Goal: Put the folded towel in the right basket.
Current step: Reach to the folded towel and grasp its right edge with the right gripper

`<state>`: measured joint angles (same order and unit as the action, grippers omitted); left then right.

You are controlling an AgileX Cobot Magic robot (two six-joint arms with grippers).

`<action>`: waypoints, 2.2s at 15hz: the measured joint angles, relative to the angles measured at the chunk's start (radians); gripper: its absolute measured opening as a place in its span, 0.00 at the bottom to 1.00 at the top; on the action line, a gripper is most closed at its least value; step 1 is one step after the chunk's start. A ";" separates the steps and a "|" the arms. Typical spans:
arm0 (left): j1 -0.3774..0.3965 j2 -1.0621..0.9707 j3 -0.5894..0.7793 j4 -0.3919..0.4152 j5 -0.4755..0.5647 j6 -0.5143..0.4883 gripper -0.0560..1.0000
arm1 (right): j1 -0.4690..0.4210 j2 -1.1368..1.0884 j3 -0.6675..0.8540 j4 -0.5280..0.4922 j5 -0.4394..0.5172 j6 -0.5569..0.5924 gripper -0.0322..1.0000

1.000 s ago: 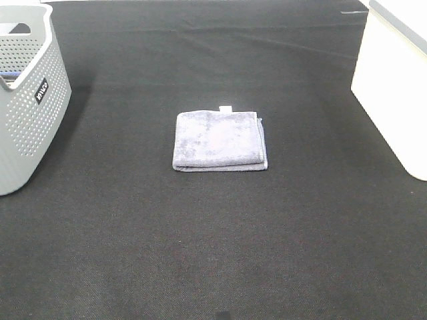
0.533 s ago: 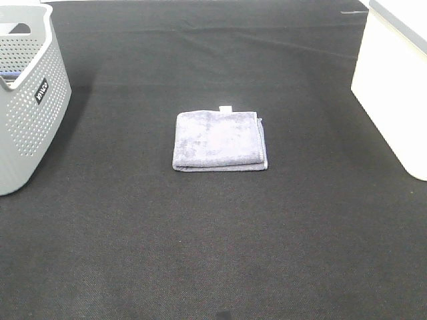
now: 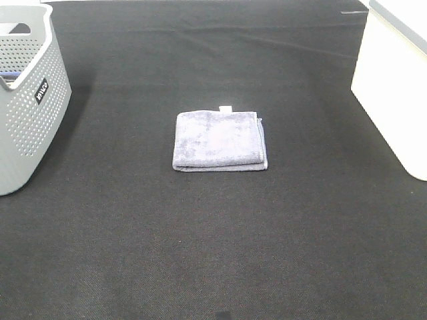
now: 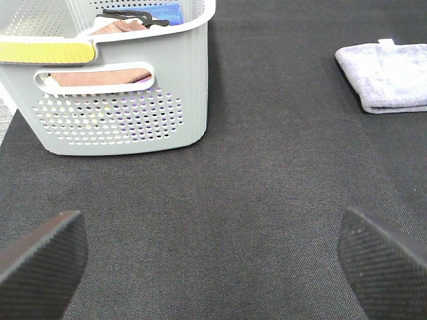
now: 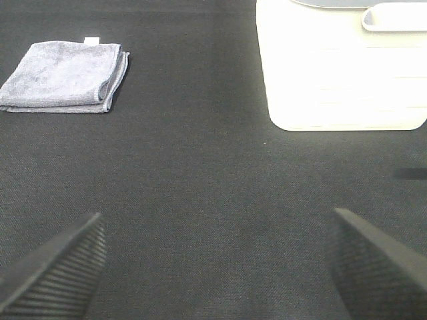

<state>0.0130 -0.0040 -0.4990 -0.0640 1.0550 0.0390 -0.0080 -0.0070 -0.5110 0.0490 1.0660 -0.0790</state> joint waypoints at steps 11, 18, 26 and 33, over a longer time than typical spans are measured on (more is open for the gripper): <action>0.000 0.000 0.000 0.000 0.000 0.000 0.97 | 0.000 0.000 0.000 0.000 0.000 0.000 0.84; 0.000 0.000 0.000 0.000 0.000 0.000 0.97 | 0.000 0.000 0.000 0.000 0.000 0.000 0.84; 0.000 0.000 0.000 0.000 0.000 0.000 0.97 | 0.000 0.000 0.000 0.000 0.000 0.000 0.84; 0.000 0.000 0.000 0.000 0.000 0.000 0.97 | 0.000 0.000 0.000 0.000 0.000 0.000 0.84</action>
<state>0.0130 -0.0040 -0.4990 -0.0640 1.0550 0.0390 -0.0080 -0.0070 -0.5110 0.0490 1.0660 -0.0790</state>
